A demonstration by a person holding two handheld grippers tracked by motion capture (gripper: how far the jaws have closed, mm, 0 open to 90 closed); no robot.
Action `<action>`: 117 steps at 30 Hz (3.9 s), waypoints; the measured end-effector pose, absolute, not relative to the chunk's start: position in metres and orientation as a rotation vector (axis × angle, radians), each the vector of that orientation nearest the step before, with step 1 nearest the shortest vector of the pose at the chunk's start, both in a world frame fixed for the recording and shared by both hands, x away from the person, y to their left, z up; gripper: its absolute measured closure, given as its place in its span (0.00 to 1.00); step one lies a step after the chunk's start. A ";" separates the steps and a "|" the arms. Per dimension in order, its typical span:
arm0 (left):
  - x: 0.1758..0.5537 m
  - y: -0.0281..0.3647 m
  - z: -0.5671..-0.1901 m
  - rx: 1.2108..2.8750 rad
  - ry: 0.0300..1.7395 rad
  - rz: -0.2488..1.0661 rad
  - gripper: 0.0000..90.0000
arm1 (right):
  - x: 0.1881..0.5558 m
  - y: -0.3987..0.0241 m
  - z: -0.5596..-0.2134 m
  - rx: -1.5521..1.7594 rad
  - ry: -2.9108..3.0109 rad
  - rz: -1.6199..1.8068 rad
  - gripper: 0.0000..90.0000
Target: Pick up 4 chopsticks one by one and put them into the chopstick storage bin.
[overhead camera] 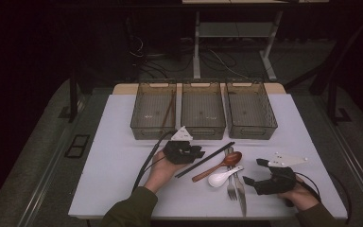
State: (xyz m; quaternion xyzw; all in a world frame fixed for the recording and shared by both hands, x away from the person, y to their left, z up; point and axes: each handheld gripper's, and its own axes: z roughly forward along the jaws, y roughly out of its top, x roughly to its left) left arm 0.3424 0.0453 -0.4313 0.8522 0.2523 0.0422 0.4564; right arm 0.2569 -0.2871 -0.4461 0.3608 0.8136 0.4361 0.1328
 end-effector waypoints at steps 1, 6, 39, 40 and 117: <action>0.342 0.044 -0.433 2.109 0.617 0.101 0.81 | 0.257 -0.287 -0.446 1.045 2.362 1.263 0.13; 0.343 0.040 -0.439 2.145 0.616 0.081 0.87 | 0.257 -0.287 -0.446 1.042 2.362 1.260 0.13; 0.346 0.034 -0.451 2.201 0.622 0.070 0.91 | 0.256 -0.287 -0.445 1.041 2.361 1.262 0.13; 0.346 0.034 -0.452 2.199 0.622 0.069 0.91 | 0.256 -0.287 -0.445 1.041 2.361 1.261 0.13; 0.333 0.045 -0.432 2.174 0.591 0.103 0.95 | 0.256 -0.287 -0.444 1.031 2.348 1.266 0.13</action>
